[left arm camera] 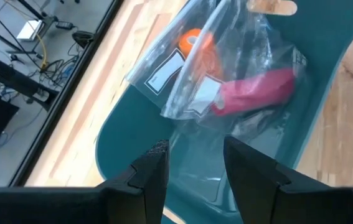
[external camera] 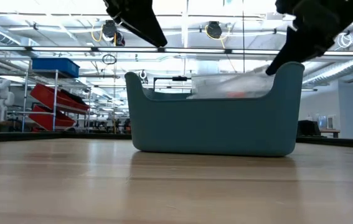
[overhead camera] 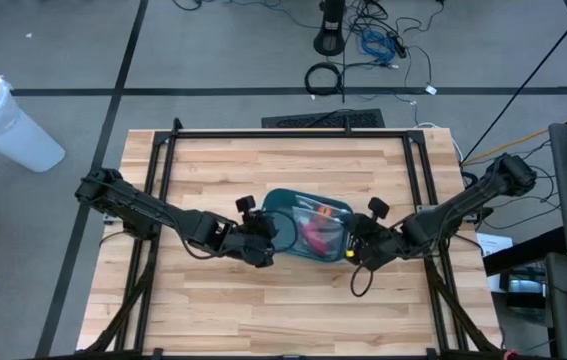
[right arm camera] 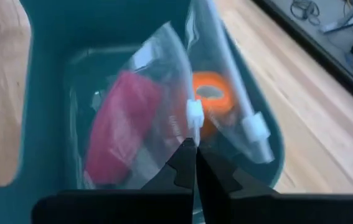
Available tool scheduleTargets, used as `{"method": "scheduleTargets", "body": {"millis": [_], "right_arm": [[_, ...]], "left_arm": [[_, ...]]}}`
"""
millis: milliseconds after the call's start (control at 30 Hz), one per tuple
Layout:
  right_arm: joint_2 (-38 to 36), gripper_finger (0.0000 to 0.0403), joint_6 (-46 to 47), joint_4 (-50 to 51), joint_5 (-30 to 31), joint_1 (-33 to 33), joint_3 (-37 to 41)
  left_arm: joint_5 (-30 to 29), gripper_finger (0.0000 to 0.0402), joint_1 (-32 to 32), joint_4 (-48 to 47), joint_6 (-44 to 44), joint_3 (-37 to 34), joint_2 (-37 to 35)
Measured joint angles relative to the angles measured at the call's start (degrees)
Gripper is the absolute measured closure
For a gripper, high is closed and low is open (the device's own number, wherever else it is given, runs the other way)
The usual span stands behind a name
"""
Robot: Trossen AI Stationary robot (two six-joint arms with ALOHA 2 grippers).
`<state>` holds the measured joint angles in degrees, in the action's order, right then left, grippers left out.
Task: Roll bandage
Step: Adjust the transparent zip lock containing the rolled pink bandage, then return to Home Position
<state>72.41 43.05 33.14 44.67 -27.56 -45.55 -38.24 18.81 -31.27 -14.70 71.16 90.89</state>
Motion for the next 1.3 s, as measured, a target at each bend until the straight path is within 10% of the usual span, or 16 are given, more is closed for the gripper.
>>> {"method": "scheduleTargets", "body": {"millis": [667,1300], "right_arm": [[-10.21,0.0238,-4.06,-0.08,7.95,-6.38,0.20],[-32.31,0.0397,-29.59,-1.88,7.52,-11.95,0.20]], "left_arm": [[-3.86,0.0242,-0.09,7.55,5.84,-4.39,-4.31],[6.03,0.0242,-1.22,33.64,21.06,-21.66,-24.37]]}}
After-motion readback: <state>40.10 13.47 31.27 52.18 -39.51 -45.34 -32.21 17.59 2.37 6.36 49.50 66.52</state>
